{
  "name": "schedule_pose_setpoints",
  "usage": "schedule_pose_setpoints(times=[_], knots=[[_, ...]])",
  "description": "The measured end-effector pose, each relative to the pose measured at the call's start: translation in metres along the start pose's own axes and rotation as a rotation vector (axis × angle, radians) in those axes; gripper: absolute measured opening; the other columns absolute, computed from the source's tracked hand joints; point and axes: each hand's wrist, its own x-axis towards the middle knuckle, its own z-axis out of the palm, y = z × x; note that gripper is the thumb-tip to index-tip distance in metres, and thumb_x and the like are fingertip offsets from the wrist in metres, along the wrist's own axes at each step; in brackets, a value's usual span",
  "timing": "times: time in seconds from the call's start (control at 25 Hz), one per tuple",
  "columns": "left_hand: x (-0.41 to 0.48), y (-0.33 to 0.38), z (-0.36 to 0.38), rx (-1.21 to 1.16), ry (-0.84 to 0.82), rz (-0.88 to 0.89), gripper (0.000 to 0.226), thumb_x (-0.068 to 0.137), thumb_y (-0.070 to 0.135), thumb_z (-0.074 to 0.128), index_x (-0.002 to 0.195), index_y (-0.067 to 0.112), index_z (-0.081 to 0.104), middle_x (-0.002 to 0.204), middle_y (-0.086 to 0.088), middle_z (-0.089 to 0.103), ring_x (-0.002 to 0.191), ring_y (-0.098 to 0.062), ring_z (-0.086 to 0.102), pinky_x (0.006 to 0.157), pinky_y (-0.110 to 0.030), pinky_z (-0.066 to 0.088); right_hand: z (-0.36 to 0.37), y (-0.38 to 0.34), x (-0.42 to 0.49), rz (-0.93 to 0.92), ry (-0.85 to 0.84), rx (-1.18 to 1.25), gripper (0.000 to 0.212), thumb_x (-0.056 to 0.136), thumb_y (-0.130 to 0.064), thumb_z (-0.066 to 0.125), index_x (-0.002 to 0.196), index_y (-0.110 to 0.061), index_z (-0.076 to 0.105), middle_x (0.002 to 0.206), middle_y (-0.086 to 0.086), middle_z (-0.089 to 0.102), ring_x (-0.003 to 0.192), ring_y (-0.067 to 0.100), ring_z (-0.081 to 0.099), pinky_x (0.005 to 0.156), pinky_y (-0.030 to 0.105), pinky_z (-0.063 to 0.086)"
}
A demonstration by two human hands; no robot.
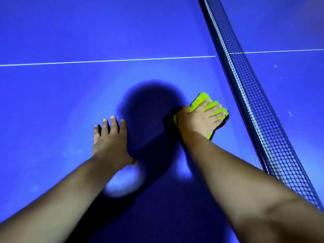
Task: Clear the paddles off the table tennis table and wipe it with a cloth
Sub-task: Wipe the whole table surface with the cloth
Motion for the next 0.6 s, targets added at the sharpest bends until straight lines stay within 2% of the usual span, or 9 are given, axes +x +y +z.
schedule_pose_setpoints(times=[0.16,0.28,0.48,0.6], knots=[[0.003,0.0,0.004,-0.008,0.042,0.002,0.123,0.063,0.067,0.062,0.147,0.011,-0.008,0.154,-0.015,-0.009,0.142,-0.038,-0.005,0.115,-0.047,0.004,0.001,-0.06,0.061,-0.093,0.007,-0.016,0.08,0.09,-0.053,0.038,0.153,-0.012,0.01,0.157,0.026,0.0,0.142,0.049,-0.002,0.115,0.055,-0.002],[0.007,-0.001,0.006,-0.048,0.044,-0.014,0.12,0.065,0.063,0.059,0.146,0.012,-0.013,0.154,-0.013,-0.013,0.142,-0.036,-0.01,0.115,-0.046,0.003,0.002,-0.099,0.094,-0.245,0.008,-0.046,0.077,0.089,-0.052,0.037,0.153,-0.017,0.012,0.158,0.022,0.003,0.143,0.046,-0.001,0.116,0.053,-0.001],[0.009,-0.005,0.008,-0.096,0.042,-0.007,0.116,0.068,0.06,0.059,0.146,0.016,-0.015,0.154,-0.009,-0.019,0.142,-0.032,-0.016,0.116,-0.043,0.003,-0.001,-0.121,0.117,-0.639,-0.006,-0.138,0.068,0.09,-0.044,0.039,0.152,-0.026,0.017,0.16,0.015,0.006,0.145,0.04,0.005,0.117,0.047,0.008],[0.007,-0.007,0.008,-0.121,0.035,-0.011,0.12,0.064,0.062,0.062,0.147,0.018,-0.013,0.155,-0.007,-0.018,0.142,-0.03,-0.015,0.116,-0.043,0.002,-0.002,-0.11,0.107,-0.931,-0.015,-0.171,0.072,0.083,-0.045,0.039,0.151,-0.028,0.025,0.159,0.016,0.013,0.144,0.042,0.011,0.117,0.046,0.013]])
